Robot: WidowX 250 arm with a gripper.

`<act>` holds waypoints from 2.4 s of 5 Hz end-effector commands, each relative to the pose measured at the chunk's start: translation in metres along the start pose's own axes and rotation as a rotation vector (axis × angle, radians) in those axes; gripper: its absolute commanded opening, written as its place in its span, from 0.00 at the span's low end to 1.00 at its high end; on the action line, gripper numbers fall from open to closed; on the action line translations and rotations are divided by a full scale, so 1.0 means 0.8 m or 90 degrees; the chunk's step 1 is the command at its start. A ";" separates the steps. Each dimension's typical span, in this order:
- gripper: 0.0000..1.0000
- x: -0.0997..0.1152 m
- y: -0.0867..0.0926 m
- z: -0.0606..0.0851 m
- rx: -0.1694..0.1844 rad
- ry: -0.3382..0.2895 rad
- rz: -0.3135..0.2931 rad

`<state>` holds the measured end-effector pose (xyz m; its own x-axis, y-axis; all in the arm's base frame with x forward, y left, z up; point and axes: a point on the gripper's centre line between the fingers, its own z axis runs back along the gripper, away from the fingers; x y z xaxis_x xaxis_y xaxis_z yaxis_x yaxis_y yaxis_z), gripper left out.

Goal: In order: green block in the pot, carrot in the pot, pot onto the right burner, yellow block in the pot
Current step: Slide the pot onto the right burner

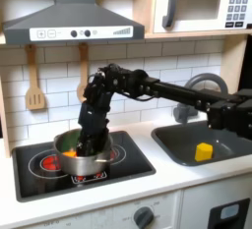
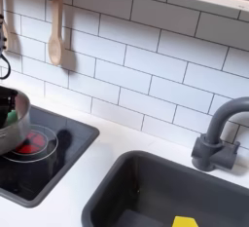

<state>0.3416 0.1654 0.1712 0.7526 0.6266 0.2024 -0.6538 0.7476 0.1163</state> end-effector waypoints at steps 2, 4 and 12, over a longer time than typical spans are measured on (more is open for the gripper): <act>1.00 -0.001 0.000 0.001 0.001 -0.003 0.010; 1.00 -0.011 -0.001 -0.010 -0.035 -0.006 0.029; 0.00 0.000 -0.016 0.018 -0.027 -0.051 -0.017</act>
<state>0.3483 0.1516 0.1863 0.7623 0.5834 0.2802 -0.6240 0.7774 0.0792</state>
